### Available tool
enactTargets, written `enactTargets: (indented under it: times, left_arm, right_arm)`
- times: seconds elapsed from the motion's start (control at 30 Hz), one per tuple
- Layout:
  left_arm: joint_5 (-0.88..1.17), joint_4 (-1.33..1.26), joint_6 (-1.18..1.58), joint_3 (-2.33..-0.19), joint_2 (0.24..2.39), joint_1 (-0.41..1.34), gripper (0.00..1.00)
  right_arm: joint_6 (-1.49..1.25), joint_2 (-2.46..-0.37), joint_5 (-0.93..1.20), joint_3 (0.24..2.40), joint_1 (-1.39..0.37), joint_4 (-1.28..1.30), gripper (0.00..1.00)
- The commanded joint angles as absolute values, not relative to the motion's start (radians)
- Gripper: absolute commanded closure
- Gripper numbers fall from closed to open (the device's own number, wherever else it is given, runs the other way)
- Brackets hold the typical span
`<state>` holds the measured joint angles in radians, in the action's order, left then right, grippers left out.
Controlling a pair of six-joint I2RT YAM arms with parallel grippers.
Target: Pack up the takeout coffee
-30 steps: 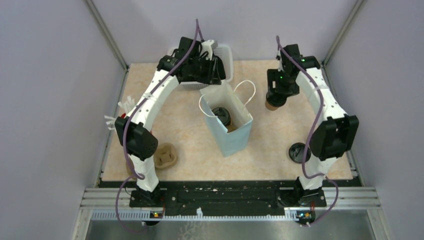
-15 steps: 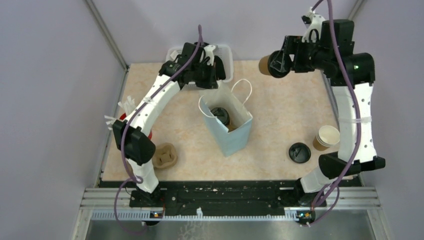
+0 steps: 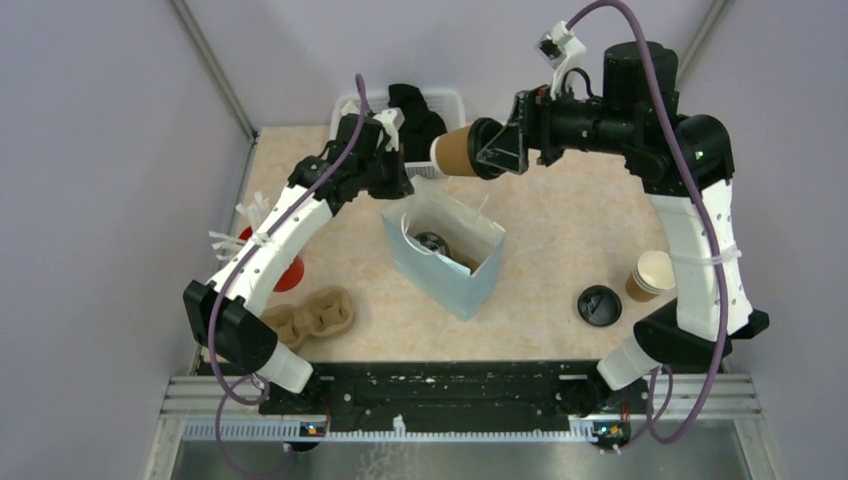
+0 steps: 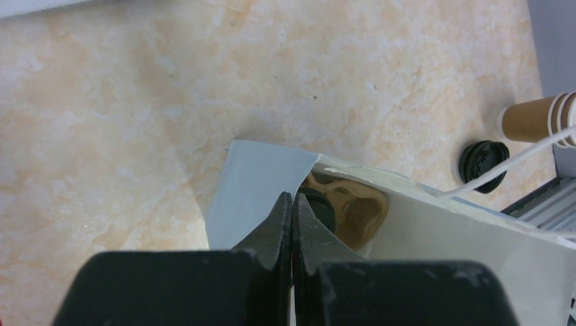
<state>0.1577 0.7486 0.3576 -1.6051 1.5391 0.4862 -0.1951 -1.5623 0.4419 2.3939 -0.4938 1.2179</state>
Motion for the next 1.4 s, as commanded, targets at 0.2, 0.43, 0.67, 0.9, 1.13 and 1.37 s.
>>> enactTargets:
  times: [0.2,0.43,0.67,0.9,1.13,1.37]
  left_arm:
    - [0.057,0.549,0.414,-1.562,1.468,0.485,1.00]
    - [0.059,0.534,0.438,-1.525,1.443,0.486,1.00]
    - [0.065,0.484,0.421,-1.472,1.406,0.486,1.00]
    - [0.063,0.416,0.395,-1.436,1.366,0.486,1.00]
    - [0.064,0.353,0.396,-1.388,1.331,0.486,1.00]
    - [0.068,0.337,0.381,-1.380,1.320,0.486,1.00]
  right_arm:
    - [-0.210,-1.530,0.369,2.331,-0.671,1.159,0.36]
    - [-0.157,-1.601,0.077,2.372,-0.853,1.324,0.39]
    - [-0.129,-1.699,-0.245,2.413,-1.015,1.437,0.39]
    - [-0.117,-1.721,-0.347,2.357,-1.069,1.441,0.41]
    - [-0.141,-1.770,-0.446,2.340,-1.127,1.450,0.43]
    - [-0.162,-1.803,-0.507,2.307,-1.166,1.436,0.43]
